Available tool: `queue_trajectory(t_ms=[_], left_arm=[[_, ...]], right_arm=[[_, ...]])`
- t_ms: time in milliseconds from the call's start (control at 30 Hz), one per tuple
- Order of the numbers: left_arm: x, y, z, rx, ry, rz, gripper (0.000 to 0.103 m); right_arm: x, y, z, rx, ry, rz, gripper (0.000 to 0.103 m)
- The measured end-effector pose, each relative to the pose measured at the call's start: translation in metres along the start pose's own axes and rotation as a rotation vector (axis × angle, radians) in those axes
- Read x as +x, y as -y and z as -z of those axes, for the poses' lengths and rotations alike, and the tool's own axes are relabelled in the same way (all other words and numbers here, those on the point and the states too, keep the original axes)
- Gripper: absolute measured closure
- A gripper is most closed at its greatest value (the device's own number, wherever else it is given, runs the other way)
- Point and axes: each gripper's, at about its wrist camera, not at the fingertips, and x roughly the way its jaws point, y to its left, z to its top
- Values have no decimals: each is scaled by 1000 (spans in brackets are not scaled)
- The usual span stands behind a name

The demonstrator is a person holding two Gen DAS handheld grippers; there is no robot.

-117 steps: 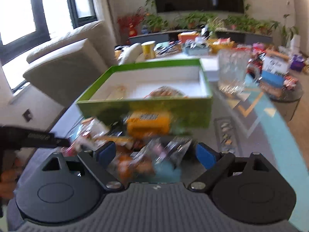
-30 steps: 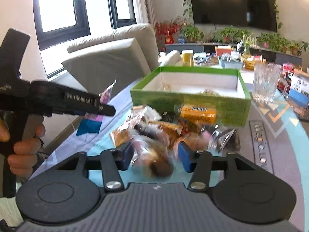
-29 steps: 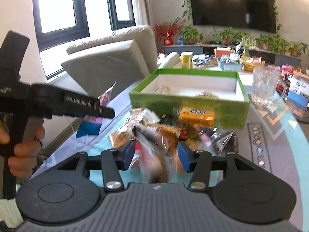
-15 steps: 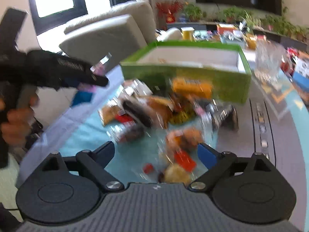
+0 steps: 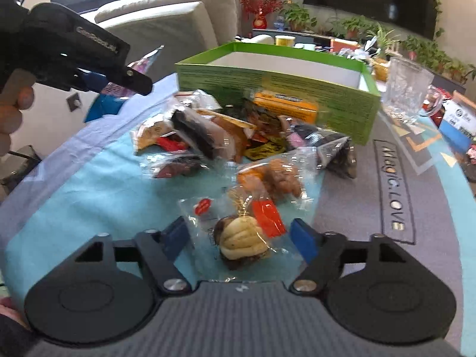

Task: Organize snacks
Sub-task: 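Lift pink packet over the box with left tool while right tool lifts bun bag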

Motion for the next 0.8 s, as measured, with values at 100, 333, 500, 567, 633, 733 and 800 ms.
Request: queue_trajectory(t_ms=[100, 333, 500, 567, 633, 733, 800], left_arm=[[-7, 2, -1, 4, 18, -4, 68], [-17, 11, -3, 27, 35, 6, 67], [-15, 18, -7, 46, 41, 13, 67], [-11, 21, -12, 53, 42, 15, 67], [-6, 25, -17, 61, 45, 18, 67], [4, 30, -29, 72, 50, 22, 67], [10, 34, -38, 81, 56, 24, 67]], right_arm=[[-14, -2, -2, 27, 38, -38, 38], [-48, -6, -16, 17, 168, -32, 38], [-52, 6, -33, 53, 225, -9, 38], [-50, 14, -42, 77, 243, 8, 38], [-48, 20, -51, 87, 260, 23, 38], [-40, 31, -68, 91, 279, 22, 38], [-36, 37, -78, 99, 287, 23, 38]])
